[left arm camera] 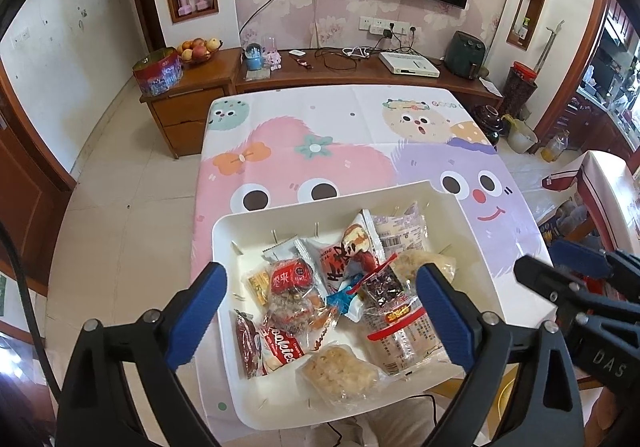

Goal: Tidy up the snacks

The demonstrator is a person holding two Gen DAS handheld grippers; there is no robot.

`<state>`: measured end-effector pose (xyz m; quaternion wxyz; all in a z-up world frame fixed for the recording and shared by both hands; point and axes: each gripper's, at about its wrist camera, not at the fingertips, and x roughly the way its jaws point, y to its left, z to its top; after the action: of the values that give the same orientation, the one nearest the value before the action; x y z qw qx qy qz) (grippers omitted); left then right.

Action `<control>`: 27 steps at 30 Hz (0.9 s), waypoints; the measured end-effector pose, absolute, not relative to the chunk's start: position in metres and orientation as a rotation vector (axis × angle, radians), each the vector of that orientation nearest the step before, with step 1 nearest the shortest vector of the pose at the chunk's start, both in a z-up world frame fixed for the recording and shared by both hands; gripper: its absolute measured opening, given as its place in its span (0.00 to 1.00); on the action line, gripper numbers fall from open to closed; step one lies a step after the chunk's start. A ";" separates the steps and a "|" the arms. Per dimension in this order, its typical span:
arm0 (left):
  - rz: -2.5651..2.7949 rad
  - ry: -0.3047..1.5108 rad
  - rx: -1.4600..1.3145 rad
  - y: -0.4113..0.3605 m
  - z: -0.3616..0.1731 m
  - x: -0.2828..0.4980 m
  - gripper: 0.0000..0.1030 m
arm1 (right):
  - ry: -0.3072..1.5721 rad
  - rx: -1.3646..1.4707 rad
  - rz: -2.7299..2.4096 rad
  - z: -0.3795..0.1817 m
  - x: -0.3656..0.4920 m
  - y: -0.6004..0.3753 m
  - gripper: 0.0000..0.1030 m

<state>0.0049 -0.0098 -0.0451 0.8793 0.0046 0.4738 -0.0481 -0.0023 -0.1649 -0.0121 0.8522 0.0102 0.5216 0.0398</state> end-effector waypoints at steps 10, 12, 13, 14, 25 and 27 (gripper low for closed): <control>-0.062 0.985 0.010 -0.023 -0.021 0.006 0.95 | 1.022 0.019 0.064 0.016 -0.004 -0.180 0.52; -0.058 0.984 0.018 -0.027 -0.020 0.006 0.95 | 1.022 0.022 0.066 0.017 -0.003 -0.184 0.52; -0.057 0.984 0.019 -0.028 -0.019 0.006 0.95 | 1.024 0.029 0.066 0.017 -0.002 -0.188 0.52; -0.057 0.985 0.016 -0.028 -0.019 0.006 0.95 | 1.026 0.034 0.065 0.017 -0.001 -0.190 0.52; -0.020 1.015 -0.005 -0.042 -0.021 0.012 0.95 | 1.038 0.044 0.060 0.015 0.009 -0.208 0.52; -0.013 1.016 -0.009 -0.042 -0.022 0.012 0.95 | 1.040 0.038 0.064 0.014 0.012 -0.209 0.52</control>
<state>0.0118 -0.0424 -0.0218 0.8737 -0.0045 0.4864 -0.0061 0.0116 -0.2092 0.0138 0.8672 0.0179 0.4967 0.0307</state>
